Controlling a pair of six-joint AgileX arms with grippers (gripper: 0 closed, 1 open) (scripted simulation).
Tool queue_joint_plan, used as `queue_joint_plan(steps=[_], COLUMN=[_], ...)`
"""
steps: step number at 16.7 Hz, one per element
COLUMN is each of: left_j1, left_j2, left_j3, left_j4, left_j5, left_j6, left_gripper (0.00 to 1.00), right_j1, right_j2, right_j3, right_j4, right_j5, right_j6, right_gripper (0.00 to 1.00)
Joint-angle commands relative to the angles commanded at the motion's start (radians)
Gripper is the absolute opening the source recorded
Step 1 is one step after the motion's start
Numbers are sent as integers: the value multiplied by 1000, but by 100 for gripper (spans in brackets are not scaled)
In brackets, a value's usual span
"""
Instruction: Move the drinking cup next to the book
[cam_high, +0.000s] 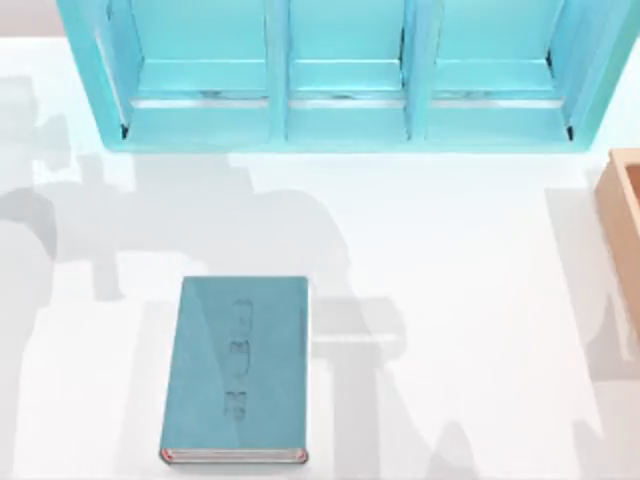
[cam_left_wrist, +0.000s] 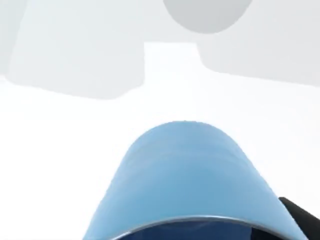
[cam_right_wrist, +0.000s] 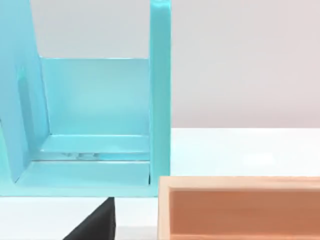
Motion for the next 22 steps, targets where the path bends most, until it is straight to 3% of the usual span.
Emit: queue_joint_plan(steps=[15, 19, 22], left_j1=[-558, -635, -664], left_j2=[-573, -672, -712], left_j3=[-729, -855, -903], left_j4=[114, 144, 157], left_j5=[-10, -12, -15], left_j6=[-1556, -1833, -1937], left_gripper=[0, 0, 0], right_j1=[0, 0, 0], right_j2=[0, 0, 0], right_j3=[0, 0, 0], right_j4=[0, 0, 0], right_j5=[0, 0, 0], right_j6=[0, 0, 0], right_gripper=[100, 100, 100])
